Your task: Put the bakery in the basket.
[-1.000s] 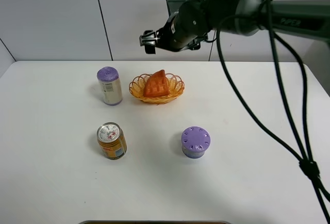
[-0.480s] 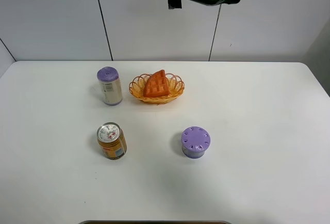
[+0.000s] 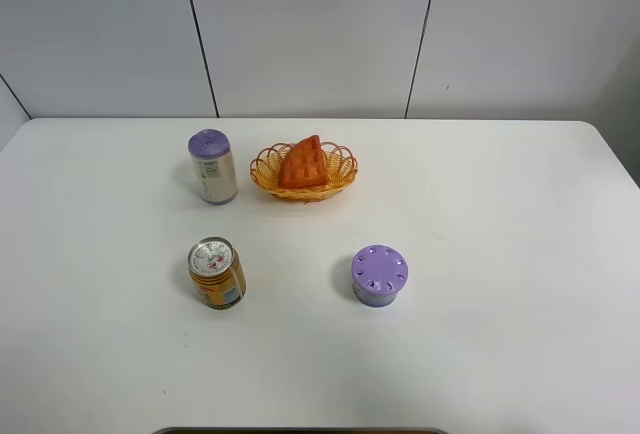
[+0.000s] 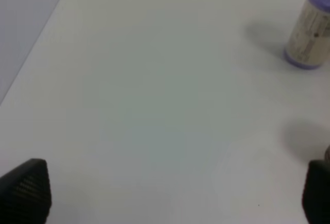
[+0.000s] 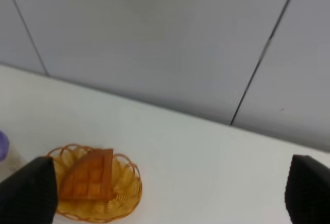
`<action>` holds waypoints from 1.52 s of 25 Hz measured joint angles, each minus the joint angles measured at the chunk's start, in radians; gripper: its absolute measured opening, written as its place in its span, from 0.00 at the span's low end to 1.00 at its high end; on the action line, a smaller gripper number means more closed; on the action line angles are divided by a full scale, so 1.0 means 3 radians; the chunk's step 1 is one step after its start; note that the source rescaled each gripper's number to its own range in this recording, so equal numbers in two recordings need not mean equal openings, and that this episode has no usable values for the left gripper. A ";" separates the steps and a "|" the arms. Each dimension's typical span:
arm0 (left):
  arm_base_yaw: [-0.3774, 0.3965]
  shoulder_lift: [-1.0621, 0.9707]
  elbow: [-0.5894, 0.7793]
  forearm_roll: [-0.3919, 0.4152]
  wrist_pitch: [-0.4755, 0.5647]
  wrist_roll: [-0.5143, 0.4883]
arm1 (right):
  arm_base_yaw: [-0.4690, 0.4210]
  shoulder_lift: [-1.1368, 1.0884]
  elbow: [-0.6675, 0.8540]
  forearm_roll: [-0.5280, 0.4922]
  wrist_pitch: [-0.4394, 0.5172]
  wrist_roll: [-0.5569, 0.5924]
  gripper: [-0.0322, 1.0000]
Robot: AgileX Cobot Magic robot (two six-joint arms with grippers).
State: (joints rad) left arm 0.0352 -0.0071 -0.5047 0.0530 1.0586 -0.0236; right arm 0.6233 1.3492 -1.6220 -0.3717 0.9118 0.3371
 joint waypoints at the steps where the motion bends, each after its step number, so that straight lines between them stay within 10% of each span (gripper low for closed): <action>1: 0.0000 0.0000 0.0000 0.0000 0.0000 0.0000 | 0.0000 -0.0099 0.0000 0.0000 0.0000 -0.0019 0.65; 14: 0.0000 0.0000 0.0000 0.0000 0.0000 0.0000 | -0.0234 -0.1235 -0.0003 -0.0241 0.0256 -0.0641 0.65; 38: 0.0000 0.0000 0.0000 0.0000 0.0000 0.0000 | -0.2165 -0.2766 0.0004 0.1239 0.1030 -0.1573 0.65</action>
State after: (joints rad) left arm 0.0352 -0.0071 -0.5047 0.0530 1.0586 -0.0236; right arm -0.0262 0.5195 -1.6208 0.0000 1.2209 -0.1349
